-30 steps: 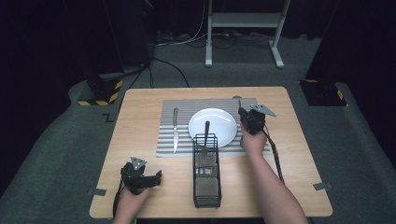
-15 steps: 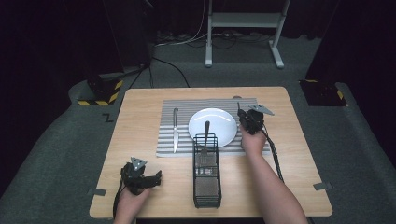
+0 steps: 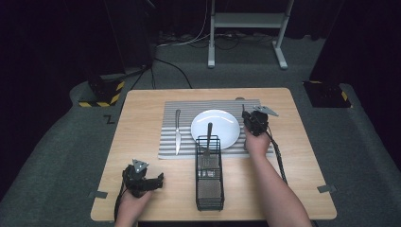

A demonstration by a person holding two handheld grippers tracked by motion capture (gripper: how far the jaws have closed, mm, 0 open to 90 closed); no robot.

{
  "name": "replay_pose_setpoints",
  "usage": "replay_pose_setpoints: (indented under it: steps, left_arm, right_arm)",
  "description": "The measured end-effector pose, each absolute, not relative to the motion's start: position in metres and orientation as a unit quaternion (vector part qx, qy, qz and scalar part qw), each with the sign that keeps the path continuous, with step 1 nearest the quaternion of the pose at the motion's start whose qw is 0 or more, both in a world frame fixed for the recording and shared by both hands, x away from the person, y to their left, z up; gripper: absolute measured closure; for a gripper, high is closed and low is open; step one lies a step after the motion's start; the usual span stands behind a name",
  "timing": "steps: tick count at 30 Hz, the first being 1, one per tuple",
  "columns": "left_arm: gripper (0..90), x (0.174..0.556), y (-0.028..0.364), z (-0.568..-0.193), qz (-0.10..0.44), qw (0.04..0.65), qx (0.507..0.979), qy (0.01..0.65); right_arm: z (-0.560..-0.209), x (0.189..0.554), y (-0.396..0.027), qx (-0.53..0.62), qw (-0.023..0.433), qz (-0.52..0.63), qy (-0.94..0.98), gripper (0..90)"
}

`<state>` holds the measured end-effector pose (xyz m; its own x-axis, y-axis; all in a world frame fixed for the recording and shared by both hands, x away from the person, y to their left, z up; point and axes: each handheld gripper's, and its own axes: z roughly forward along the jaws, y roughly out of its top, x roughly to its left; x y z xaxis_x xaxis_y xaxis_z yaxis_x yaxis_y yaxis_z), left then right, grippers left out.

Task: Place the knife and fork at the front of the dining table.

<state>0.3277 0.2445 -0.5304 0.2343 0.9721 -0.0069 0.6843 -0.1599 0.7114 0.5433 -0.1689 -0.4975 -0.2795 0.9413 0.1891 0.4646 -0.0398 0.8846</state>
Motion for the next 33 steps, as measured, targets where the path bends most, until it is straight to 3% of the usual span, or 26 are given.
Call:
replay_pose_setpoints:
  steps: [20, 27, 33]
  left_arm:
    - [1.2, 0.328, 0.245, -0.53, 0.236, 0.305, 0.724, 0.571]
    - [1.0, 0.328, 0.245, -0.53, 0.235, 0.306, 0.725, 0.57]
    - [0.6, 0.328, 0.244, -0.531, 0.234, 0.306, 0.726, 0.57]
  right_arm:
    - [-0.503, 0.547, -0.173, 0.555, 0.241, 0.446, 0.66, 82.7]
    - [-0.503, 0.545, -0.174, 0.559, 0.24, 0.444, 0.658, 73.4]
    - [-0.499, 0.535, -0.178, 0.547, 0.249, 0.438, 0.669, 77.6]
